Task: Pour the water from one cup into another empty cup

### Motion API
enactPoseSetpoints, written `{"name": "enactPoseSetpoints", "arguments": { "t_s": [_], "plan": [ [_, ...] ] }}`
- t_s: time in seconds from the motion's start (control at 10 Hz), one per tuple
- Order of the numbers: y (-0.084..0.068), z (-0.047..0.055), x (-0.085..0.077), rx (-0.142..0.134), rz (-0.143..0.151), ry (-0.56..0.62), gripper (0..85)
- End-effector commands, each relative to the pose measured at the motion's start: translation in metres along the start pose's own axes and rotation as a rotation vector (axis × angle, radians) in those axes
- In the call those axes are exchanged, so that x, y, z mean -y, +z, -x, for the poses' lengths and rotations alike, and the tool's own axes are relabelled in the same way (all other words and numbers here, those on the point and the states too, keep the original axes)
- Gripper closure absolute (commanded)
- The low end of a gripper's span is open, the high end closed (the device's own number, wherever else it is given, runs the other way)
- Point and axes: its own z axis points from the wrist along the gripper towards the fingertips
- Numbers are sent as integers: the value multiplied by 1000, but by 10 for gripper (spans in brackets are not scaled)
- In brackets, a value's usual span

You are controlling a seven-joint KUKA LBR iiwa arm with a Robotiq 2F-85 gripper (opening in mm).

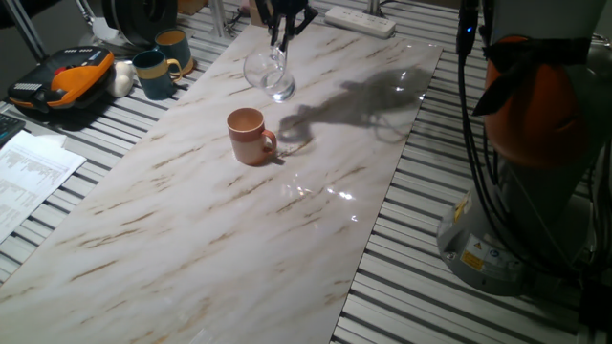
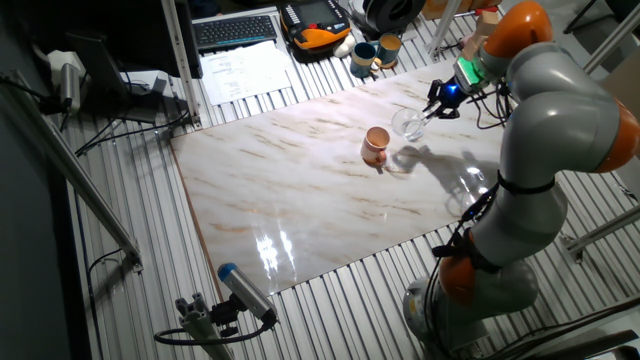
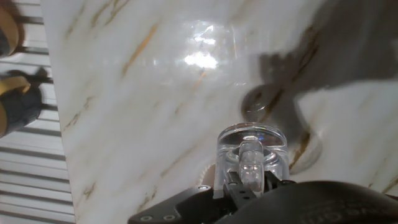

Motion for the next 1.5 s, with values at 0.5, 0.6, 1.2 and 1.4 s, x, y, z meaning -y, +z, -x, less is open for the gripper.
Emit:
{"name": "enactPoseSetpoints", "arguments": {
  "t_s": [0.5, 0.6, 1.2, 1.4],
  "plan": [
    [2, -16, -11, -1, 23, 28, 850],
    [2, -16, -11, -1, 21, 25, 850],
    [2, -16, -11, -3, -20, -32, 850],
    [2, -16, -11, -20, -21, -54, 850]
  ]
}}
